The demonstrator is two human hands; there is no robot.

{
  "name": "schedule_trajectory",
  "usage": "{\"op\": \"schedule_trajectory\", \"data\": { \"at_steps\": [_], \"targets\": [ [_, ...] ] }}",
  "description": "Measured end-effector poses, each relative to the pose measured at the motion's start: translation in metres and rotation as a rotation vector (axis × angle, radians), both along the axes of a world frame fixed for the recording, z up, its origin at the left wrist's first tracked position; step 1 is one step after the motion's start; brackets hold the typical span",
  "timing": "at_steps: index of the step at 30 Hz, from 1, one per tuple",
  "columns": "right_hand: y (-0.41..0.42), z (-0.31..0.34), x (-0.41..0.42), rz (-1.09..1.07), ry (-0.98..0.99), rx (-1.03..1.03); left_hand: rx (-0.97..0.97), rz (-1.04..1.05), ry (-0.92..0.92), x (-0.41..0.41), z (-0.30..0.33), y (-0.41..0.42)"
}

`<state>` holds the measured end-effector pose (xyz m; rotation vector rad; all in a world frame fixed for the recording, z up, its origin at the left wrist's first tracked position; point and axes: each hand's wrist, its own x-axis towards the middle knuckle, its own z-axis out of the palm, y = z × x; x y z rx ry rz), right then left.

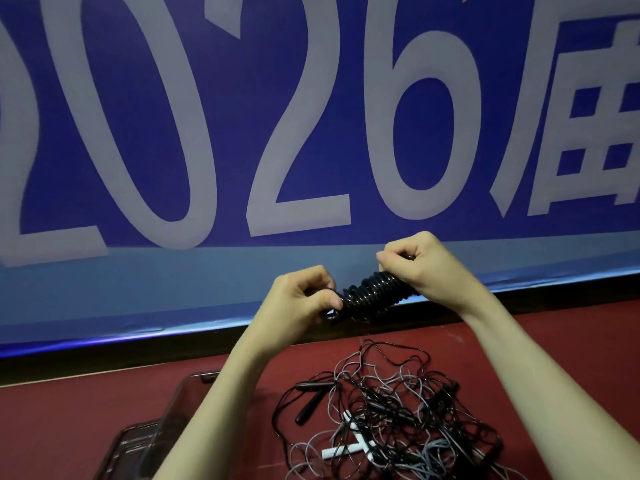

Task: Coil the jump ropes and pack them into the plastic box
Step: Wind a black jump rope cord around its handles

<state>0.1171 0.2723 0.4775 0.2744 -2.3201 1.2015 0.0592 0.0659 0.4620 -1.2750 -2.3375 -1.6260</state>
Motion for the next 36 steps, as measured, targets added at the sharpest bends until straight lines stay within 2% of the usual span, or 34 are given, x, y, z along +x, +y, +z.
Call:
{"op": "schedule_trajectory", "data": {
  "at_steps": [4, 7, 10, 13, 18, 20, 23, 25, 28, 30, 34, 36],
  "targets": [
    [-0.006, -0.001, 0.000, 0.135, -0.020, -0.238, 0.197, -0.158, -0.233, 0.008, -0.001, 0.009],
    [-0.011, -0.007, -0.009, 0.102, -0.025, -0.495, 0.414, -0.192, -0.375, 0.014, 0.003, 0.018],
    [-0.011, -0.009, -0.014, -0.021, 0.004, -0.587, 0.395, -0.068, -0.284, 0.017, 0.006, 0.022],
    [-0.016, -0.013, -0.018, -0.111, 0.043, -0.645, 0.432, 0.001, -0.277, 0.017, 0.005, 0.024],
    [-0.020, -0.019, -0.030, -0.279, 0.220, -0.651, 0.478, 0.044, -0.250, 0.015, 0.005, 0.023],
    [-0.016, -0.020, -0.029, -0.376, 0.338, -0.577, 0.466, 0.049, -0.277, 0.018, 0.006, 0.024],
    [-0.017, -0.022, -0.022, -0.502, 0.551, -0.329, 0.503, 0.038, -0.385, 0.018, 0.009, 0.025],
    [-0.020, -0.023, -0.020, -0.537, 0.696, -0.145, 0.472, 0.050, -0.379, 0.016, 0.010, 0.022],
    [-0.018, -0.033, -0.027, -0.520, 0.802, 0.106, 0.471, 0.051, -0.414, 0.011, 0.014, 0.016],
    [-0.014, -0.041, -0.030, -0.437, 0.750, 0.209, 0.468, 0.114, -0.400, 0.008, 0.014, 0.013],
    [-0.020, -0.037, -0.022, -0.170, 0.285, 0.182, 0.412, 0.289, -0.231, 0.000, 0.009, 0.005],
    [-0.025, -0.032, -0.020, -0.056, 0.145, 0.145, 0.378, 0.342, -0.149, -0.004, 0.008, 0.001]
  ]
}}
